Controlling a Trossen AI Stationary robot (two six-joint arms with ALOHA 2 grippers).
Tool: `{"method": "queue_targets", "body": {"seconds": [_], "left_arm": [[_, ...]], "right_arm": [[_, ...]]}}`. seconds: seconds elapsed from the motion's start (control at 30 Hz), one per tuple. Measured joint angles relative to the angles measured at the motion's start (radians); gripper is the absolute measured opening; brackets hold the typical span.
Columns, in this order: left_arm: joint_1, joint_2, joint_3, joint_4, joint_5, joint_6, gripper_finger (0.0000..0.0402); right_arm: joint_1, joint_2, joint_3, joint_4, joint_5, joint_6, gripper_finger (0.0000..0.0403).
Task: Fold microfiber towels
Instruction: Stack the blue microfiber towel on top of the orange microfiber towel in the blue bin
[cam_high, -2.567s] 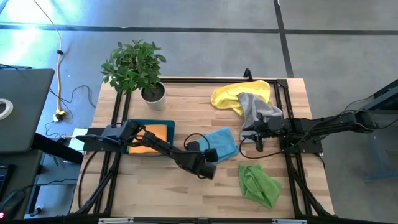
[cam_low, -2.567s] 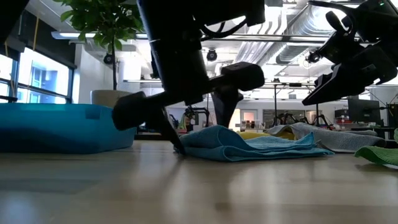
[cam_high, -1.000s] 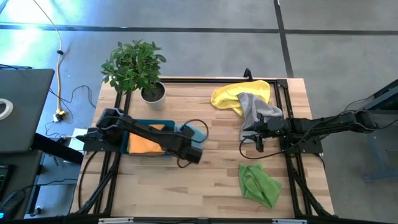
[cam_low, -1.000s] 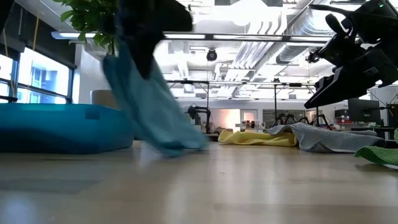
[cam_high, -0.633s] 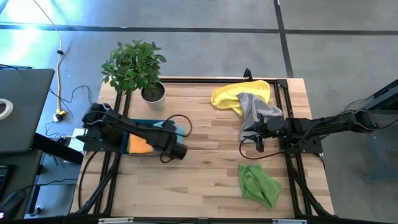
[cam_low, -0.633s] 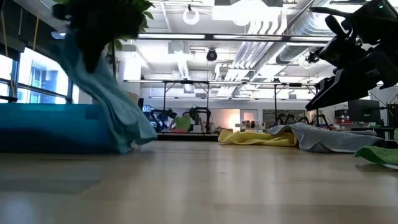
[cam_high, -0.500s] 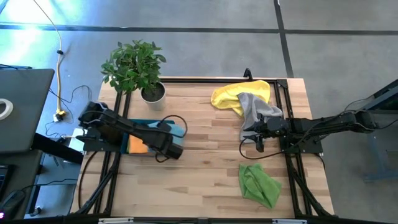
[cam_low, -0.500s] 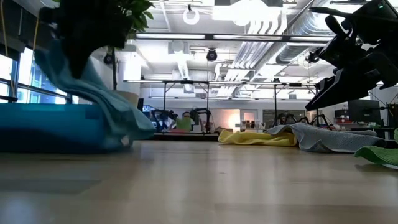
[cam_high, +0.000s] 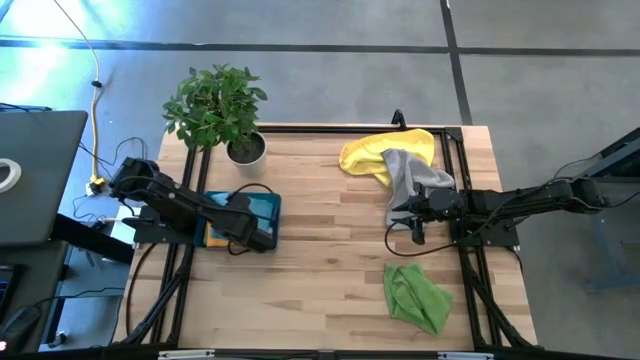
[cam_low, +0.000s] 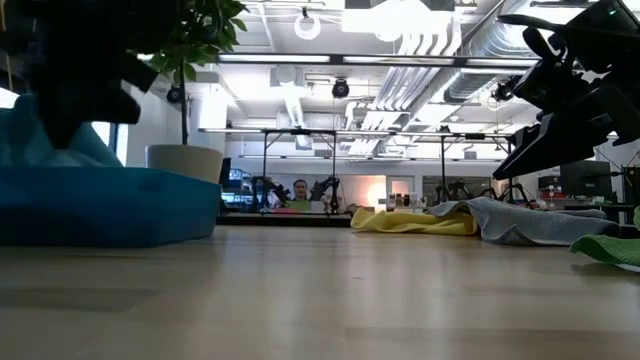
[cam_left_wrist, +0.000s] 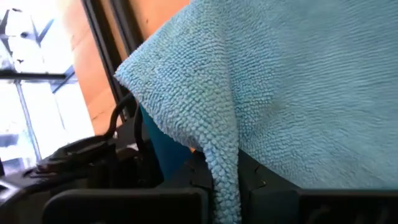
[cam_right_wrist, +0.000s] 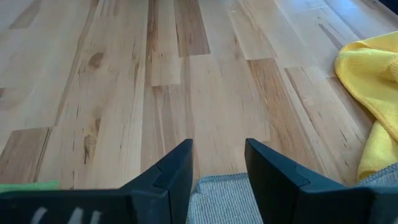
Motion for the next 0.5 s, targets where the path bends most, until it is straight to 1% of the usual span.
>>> {"method": "queue_targets", "body": {"seconds": [0.13, 0.23, 0.33, 0.5], "left_arm": [[-0.002, 0.002, -0.03, 0.016, 0.011, -0.008, 0.001], [-0.006, 0.002, -0.035, 0.024, 0.011, -0.017, 0.0021], [-0.01, 0.002, -0.035, 0.022, 0.014, -0.031, 0.0046], [-0.029, -0.008, -0.034, 0.022, 0.038, -0.046, 0.0105]], "right_arm": [[0.0, 0.0, 0.0, 0.0, 0.0, 0.0, 0.0138], [0.0, 0.0, 0.0, 0.0, 0.0, 0.0, 0.0138], [0.0, 0.0, 0.0, 0.0, 0.0, 0.0, 0.0138], [0.0, 0.0, 0.0, 0.0, 0.0, 0.0, 0.0138]]}}
